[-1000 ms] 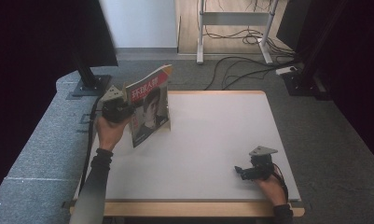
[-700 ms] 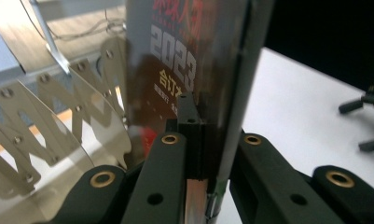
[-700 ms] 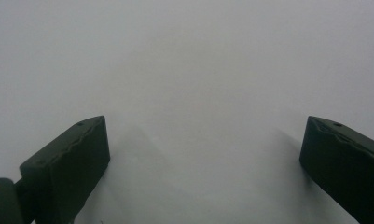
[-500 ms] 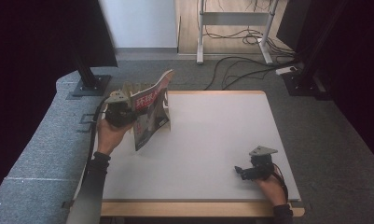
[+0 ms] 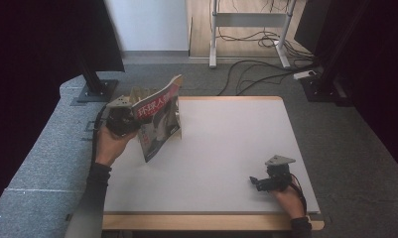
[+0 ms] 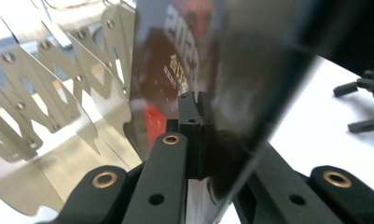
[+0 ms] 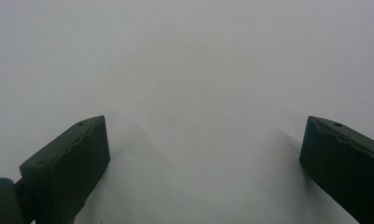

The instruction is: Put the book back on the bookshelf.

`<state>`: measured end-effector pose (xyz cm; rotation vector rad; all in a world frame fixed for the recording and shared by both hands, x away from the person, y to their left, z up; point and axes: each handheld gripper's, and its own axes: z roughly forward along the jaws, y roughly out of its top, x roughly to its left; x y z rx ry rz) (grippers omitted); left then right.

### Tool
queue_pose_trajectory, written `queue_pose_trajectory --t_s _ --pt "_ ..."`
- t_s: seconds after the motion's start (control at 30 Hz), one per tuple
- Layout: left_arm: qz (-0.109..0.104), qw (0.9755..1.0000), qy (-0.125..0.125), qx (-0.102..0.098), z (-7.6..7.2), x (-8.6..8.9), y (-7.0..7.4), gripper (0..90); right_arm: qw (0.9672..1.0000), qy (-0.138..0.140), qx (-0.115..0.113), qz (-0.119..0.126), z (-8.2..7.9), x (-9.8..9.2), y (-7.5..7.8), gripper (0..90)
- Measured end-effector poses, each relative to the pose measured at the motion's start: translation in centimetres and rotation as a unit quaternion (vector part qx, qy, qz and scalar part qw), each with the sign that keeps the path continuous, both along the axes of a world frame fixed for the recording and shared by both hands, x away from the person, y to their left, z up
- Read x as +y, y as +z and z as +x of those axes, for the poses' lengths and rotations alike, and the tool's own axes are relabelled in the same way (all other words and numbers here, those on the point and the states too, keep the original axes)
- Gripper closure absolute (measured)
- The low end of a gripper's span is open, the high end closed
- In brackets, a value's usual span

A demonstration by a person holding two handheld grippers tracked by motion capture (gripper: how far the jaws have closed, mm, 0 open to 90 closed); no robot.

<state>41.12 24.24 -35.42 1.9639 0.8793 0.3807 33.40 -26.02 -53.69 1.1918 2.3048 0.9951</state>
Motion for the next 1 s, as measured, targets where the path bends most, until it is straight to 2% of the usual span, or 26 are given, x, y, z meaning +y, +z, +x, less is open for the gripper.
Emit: queue_pose_trajectory --t_s 0.13,0.33,0.47,0.57,0.7,0.9,1.0 --pt "-0.001 0.9998 0.01 -0.019 0.1 -0.7 0.0 87.2 1.0 0.001 0.001 0.0 0.0 0.0 0.0 0.8" --pt "0.01 0.9989 0.016 -0.043 0.7 -2.2 0.6 87.2 1.0 -0.001 0.0 0.001 0.0 0.0 0.0 0.8" --pt "0.01 0.9987 0.016 -0.047 1.2 -3.3 0.9 87.1 1.0 0.0 -0.001 0.0 0.0 0.0 0.0 0.8" --pt "0.017 0.9981 0.022 -0.056 1.6 -4.1 0.7 87.0 1.0 0.0 -0.001 0.0 0.0 0.0 0.0 0.8" --pt "0.042 0.996 0.03 -0.074 1.8 -5.0 0.5 86.9 1.0 0.0 -0.001 0.0 0.0 0.0 0.0 0.8" --pt "0.061 0.9943 0.023 -0.085 1.4 -6.1 -0.3 86.4 1.0 0.0 -0.001 0.0 0.0 0.0 0.0 0.8" --pt "0.06 0.9948 0.016 -0.082 1.4 -6.6 -1.0 85.5 1.0 0.0 -0.002 0.0 0.0 0.0 0.0 0.8"
